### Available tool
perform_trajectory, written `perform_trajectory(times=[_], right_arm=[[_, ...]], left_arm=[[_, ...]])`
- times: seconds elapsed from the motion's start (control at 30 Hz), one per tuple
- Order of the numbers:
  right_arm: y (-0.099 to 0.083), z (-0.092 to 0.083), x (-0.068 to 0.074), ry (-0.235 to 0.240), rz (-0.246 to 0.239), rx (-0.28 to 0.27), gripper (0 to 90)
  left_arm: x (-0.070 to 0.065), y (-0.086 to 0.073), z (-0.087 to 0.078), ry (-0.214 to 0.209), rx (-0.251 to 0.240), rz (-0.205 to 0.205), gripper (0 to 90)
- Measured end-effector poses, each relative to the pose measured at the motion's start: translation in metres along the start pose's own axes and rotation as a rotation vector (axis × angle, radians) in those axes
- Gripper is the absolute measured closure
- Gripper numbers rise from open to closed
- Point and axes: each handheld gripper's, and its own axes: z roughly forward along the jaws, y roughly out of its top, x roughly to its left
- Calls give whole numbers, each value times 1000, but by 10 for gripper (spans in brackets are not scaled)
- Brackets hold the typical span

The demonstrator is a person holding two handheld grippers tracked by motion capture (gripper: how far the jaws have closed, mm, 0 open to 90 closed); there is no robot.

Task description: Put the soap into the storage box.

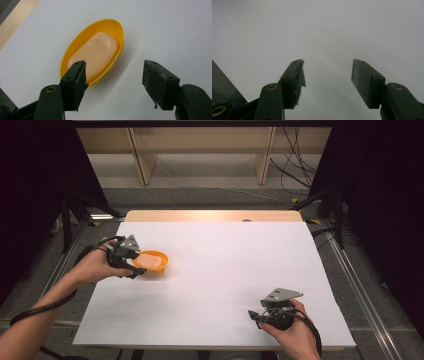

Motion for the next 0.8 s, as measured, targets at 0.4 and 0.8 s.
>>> perform_trajectory(times=[0.4, 0.8], right_arm=[[-1, 0, 0, -9, -12, -4, 436], [0, 0, 2, -7, -4, 6, 436]], left_arm=[[-37, -44, -1, 89, -86, -147, 347], [-73, -96, 19, 91, -68, -266, 334]])
